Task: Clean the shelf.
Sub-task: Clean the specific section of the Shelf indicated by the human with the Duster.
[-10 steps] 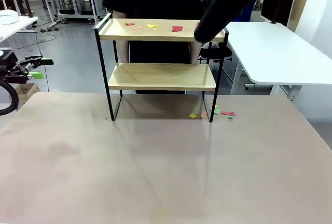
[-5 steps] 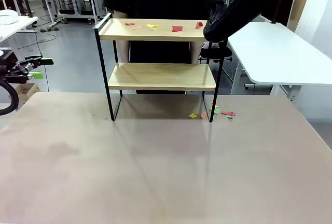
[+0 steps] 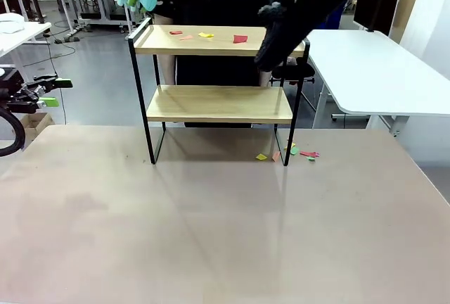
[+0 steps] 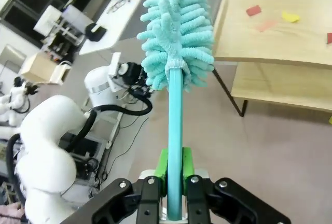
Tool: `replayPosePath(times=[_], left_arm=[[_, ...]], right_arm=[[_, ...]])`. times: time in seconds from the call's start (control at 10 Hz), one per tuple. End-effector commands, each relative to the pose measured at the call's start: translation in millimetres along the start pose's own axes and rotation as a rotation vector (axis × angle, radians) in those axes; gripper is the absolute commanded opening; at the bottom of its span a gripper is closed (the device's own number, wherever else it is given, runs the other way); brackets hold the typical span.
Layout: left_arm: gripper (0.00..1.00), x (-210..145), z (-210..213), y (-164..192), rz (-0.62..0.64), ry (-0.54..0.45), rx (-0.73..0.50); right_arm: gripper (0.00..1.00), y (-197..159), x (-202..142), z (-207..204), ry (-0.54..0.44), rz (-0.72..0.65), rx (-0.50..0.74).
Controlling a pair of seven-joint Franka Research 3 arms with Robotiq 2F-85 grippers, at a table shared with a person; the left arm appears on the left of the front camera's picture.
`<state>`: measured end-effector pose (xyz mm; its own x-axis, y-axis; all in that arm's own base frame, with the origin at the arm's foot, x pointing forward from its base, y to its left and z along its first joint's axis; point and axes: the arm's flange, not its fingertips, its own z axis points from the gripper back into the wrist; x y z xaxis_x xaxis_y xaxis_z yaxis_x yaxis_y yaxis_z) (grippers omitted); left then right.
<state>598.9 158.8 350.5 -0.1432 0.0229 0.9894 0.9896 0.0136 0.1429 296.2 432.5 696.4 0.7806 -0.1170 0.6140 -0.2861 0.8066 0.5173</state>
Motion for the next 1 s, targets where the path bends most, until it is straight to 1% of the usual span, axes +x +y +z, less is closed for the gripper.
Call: replayPosePath(times=[0.0, 0.2, 0.3, 0.4, 0.6, 0.9], left_arm=[[1.0, 2.4, -0.3, -0.8, -0.012, 0.005, -0.006], [1.0, 2.4, -0.3, -0.8, -0.012, 0.005, -0.006], [1.0, 2.4, -0.3, -0.8, -0.012, 0.005, -0.006], [1.0, 2.4, -0.3, -0.8, -0.012, 0.005, -0.006], [1.0, 2.4, -0.3, -0.8, -0.012, 0.005, -0.006], [1.0, 2.4, -0.3, -0.8, -0.012, 0.005, -0.006]], right_arm=[[0.13, 34.6, 19.0, -25.3, -0.044, -0.047, -0.147], [0.13, 43.1, 32.3, -49.6, -0.021, -0.083, -0.211], [0.13, 48.8, 38.1, -58.8, -0.026, -0.093, -0.254], [0.13, 54.3, 43.1, -68.0, -0.029, -0.08, -0.286], [0.13, 61.7, 50.1, -87.6, -0.022, -0.075, -0.323], [0.13, 68.4, 55.2, -116.2, -0.004, -0.079, -0.339]])
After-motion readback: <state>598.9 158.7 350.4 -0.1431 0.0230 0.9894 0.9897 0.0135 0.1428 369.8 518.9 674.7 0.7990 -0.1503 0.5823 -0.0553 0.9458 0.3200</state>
